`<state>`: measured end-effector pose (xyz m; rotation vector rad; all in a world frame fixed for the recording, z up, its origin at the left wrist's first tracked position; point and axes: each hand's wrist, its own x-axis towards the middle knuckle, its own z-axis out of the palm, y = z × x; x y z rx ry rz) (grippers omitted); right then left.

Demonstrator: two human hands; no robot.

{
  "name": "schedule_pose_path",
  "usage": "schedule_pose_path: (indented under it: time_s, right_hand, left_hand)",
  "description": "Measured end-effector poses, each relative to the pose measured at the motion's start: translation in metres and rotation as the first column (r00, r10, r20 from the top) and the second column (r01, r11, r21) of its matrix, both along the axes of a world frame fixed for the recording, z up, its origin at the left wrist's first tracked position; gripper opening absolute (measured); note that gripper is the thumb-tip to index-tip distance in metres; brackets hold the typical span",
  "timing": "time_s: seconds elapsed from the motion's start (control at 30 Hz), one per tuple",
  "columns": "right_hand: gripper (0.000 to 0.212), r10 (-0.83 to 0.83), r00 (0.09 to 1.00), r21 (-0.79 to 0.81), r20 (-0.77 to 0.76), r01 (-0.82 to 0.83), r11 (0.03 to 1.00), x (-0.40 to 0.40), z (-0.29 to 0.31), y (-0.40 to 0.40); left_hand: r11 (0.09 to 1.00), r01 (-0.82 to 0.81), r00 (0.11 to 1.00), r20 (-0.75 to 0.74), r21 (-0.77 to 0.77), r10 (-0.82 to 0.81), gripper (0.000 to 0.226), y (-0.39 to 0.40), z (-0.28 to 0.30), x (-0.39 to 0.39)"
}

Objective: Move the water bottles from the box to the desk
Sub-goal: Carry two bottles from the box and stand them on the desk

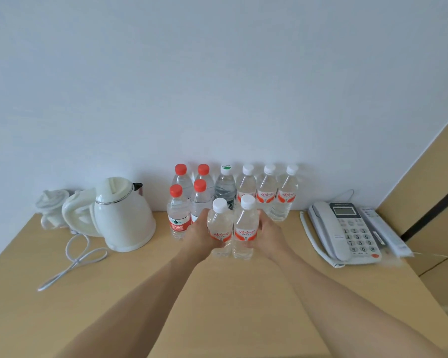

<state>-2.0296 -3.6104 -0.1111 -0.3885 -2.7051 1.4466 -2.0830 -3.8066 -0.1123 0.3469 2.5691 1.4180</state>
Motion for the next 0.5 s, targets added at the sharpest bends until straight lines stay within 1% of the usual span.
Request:
schedule_pose_path:
  time_s: [0.1, 0.27, 0.33, 0.5]
  right_hand:
    - [0.060, -0.004, 1.000, 0.037, -0.027, 0.005, 0.999, -0.007, -0.003, 0.002]
    - [0.059, -0.020, 0.999, 0.056, -0.027, 0.021, 0.998, -0.014, -0.013, 0.014]
    - [0.062, -0.020, 1.000, 0.043, -0.006, 0.020, 0.999, -0.016, -0.015, 0.017]
    - [0.072, 0.046, 0.998, 0.056, 0.034, -0.048, 0.997, -0.022, -0.013, 0.022]
  left_hand:
    - [0.999, -0.013, 1.000, -0.017, -0.033, 0.013, 0.077, 0.007, -0.002, -0.004]
    - [1.000, -0.019, 1.000, -0.006, -0.018, 0.019, 0.083, 0.019, -0.009, -0.006]
    - [0.999, -0.008, 1.000, -0.001, -0.049, 0.008, 0.081, 0.021, -0.008, -0.009]
    - [0.989, 0.040, 0.999, 0.026, -0.141, -0.036, 0.075, 0.019, 0.000, -0.013]
